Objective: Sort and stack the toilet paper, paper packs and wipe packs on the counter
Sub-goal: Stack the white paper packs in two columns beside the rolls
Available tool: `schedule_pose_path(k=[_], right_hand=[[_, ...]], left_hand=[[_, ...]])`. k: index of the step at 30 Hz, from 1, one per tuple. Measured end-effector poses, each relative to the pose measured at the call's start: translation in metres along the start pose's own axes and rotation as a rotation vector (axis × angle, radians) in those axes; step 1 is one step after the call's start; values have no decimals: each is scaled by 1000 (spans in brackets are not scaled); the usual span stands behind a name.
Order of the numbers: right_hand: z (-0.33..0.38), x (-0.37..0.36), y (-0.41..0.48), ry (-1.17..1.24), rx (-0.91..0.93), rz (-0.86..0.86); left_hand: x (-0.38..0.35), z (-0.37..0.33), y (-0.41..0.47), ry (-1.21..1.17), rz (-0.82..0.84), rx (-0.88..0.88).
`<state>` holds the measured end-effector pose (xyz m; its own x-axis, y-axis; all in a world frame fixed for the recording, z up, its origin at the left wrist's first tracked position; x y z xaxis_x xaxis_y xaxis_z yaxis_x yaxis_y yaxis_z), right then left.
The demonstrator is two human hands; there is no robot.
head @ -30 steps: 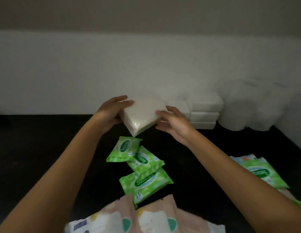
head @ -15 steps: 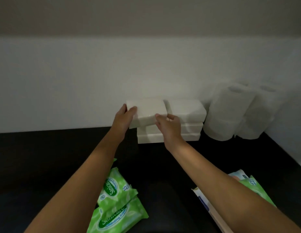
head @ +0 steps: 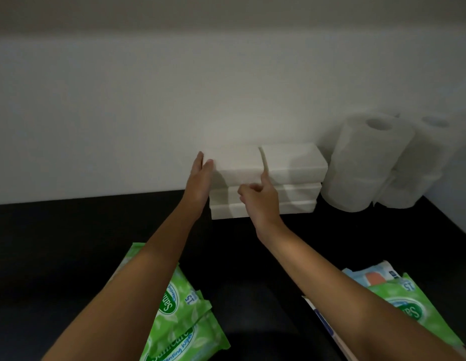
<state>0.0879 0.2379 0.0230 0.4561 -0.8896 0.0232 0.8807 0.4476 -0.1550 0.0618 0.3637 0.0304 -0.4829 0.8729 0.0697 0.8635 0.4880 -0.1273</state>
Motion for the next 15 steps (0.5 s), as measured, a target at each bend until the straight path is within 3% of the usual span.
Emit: schedule_pose_path(k=[11,15], right_hand=[[3,7,-17,-102,104,35],[11,25,-19,-144,227,-88]], left_hand=[[-9,1,0,32,0,-17],[-7,2,0,-6,5,-8]])
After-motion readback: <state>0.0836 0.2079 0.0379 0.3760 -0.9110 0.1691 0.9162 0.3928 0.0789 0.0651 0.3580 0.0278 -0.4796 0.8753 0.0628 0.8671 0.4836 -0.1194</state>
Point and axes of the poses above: each hand's wrist, its own y-axis towards the middle knuckle, its own x-axis out of the back of the hand, z = x × y, the point moved 5 cm from there along y, towards the middle knuckle, and after that the axes turned 9 degrees about z, right-handed, at the moved point
